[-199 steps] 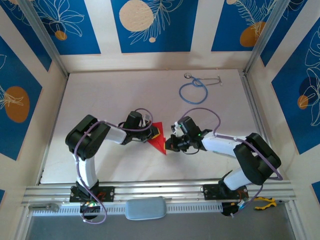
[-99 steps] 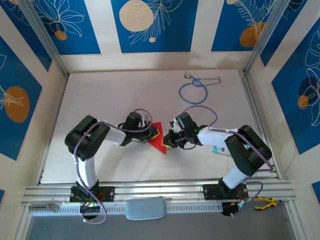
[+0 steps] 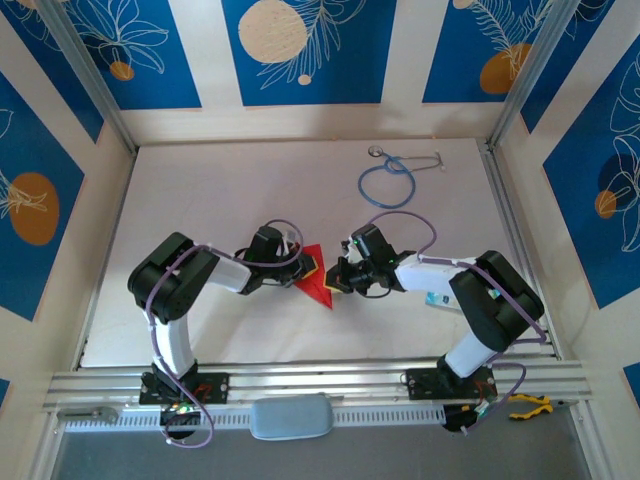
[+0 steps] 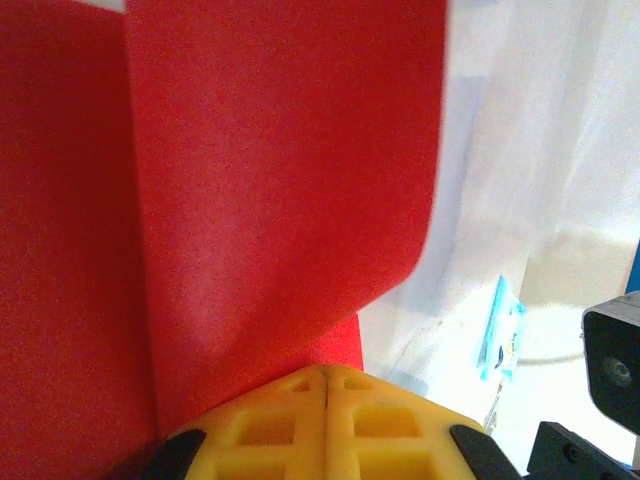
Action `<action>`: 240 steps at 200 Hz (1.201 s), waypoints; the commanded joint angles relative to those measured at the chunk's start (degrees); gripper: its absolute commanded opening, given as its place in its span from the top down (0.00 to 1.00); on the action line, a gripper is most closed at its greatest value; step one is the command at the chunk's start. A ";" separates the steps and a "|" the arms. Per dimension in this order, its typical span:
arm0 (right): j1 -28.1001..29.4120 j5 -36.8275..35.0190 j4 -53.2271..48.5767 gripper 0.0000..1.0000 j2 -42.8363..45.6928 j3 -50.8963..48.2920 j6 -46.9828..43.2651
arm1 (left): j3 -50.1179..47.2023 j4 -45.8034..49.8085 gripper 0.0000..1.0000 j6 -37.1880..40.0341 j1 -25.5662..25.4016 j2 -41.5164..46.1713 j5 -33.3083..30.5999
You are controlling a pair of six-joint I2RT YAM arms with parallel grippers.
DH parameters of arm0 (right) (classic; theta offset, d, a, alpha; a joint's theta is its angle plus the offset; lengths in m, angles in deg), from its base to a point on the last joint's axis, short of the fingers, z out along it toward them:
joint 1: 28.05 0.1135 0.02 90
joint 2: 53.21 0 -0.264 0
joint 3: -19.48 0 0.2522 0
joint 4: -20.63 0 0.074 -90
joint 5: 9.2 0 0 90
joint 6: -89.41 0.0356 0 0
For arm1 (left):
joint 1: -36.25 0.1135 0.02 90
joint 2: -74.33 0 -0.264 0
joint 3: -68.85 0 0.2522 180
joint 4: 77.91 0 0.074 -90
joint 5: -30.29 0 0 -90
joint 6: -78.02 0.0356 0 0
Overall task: Fold a paper plane with a square sheet of paper (pick it up from the middle)
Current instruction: Fourth fold the wing at the center of the table.
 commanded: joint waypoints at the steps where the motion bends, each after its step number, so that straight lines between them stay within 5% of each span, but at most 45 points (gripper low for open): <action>1: -0.28 0.20 1.87 0.98 0.32 0.04 1.56 | -2.02 5.15 1.00 -0.49 -0.61 -0.58 -2.76; 171: 0.46 -2.37 -2.43 0.99 -9.57 -0.80 -0.96 | -0.97 7.55 1.00 1.23 -0.90 2.38 -2.93; 240: 0.77 2.94 0.38 0.96 -1.74 2.65 -3.51 | -1.09 8.14 1.00 1.31 -0.87 2.02 -3.43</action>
